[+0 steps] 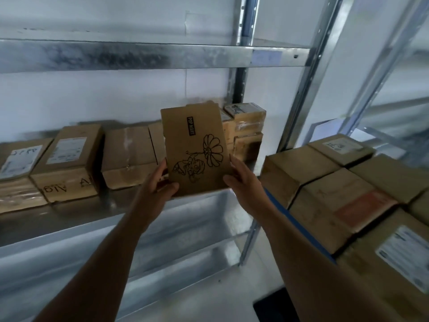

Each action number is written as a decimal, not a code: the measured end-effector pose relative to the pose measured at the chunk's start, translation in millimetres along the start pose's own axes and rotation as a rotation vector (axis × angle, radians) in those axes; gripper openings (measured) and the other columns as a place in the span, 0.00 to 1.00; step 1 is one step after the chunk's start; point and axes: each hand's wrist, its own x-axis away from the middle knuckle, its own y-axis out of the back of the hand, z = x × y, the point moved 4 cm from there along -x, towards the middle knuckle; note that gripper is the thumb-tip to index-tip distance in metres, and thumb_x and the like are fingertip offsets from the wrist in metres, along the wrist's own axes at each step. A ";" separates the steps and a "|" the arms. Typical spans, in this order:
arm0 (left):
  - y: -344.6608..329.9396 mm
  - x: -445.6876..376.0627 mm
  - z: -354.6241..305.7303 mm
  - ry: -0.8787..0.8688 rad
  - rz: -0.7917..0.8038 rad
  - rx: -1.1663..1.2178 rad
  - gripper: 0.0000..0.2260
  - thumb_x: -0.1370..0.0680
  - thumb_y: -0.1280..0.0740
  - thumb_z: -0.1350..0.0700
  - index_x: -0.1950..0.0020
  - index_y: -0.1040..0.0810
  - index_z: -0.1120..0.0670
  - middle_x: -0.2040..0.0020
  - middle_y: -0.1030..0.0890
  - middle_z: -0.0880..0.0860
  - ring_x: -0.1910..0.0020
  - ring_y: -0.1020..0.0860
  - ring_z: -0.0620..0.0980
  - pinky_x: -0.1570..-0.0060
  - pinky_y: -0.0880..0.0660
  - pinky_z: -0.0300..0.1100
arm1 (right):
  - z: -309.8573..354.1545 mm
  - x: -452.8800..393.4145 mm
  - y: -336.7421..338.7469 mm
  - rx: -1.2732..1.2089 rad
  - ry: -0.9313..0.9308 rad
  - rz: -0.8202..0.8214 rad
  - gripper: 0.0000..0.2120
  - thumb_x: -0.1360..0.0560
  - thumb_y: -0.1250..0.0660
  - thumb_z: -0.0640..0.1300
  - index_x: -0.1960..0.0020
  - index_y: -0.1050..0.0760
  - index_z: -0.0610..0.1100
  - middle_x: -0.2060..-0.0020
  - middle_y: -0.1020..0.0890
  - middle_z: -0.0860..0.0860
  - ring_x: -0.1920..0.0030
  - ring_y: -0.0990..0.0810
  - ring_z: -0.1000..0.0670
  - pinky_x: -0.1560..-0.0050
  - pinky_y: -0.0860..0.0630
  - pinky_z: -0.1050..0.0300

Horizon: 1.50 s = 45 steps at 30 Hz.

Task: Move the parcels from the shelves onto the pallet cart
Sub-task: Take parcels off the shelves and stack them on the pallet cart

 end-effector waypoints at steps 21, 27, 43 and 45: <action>-185.8 145.0 -83.3 -0.152 0.404 -0.129 0.30 0.27 0.36 0.50 0.28 0.41 0.34 0.35 0.28 0.39 0.37 0.28 0.42 0.40 0.29 0.47 | 37.8 290.0 135.0 0.091 0.015 -0.477 0.27 0.20 0.42 0.40 0.24 0.44 0.55 0.33 0.28 0.53 0.33 0.30 0.51 0.32 0.32 0.44; -266.4 158.4 -95.1 -0.155 0.592 -0.116 0.29 0.22 0.36 0.53 0.27 0.45 0.36 0.33 0.32 0.41 0.39 0.31 0.39 0.42 0.35 0.40 | 39.8 360.6 180.2 0.165 0.008 -0.801 0.26 0.21 0.40 0.42 0.25 0.41 0.54 0.36 0.27 0.54 0.35 0.29 0.55 0.33 0.30 0.48; -411.2 144.7 -75.2 -0.277 1.035 -0.569 0.30 0.22 0.38 0.45 0.24 0.48 0.44 0.25 0.41 0.52 0.27 0.40 0.53 0.30 0.40 0.56 | -12.0 427.7 227.8 0.302 -0.382 -1.164 0.26 0.21 0.40 0.49 0.25 0.42 0.52 0.44 0.20 0.52 0.54 0.22 0.54 0.55 0.22 0.52; -416.7 137.4 -69.8 -0.293 1.023 -0.675 0.30 0.23 0.39 0.44 0.24 0.48 0.42 0.25 0.40 0.53 0.28 0.40 0.54 0.32 0.39 0.53 | -18.5 423.7 226.4 0.289 -0.401 -1.173 0.26 0.22 0.40 0.49 0.25 0.42 0.54 0.43 0.21 0.52 0.50 0.22 0.51 0.51 0.22 0.49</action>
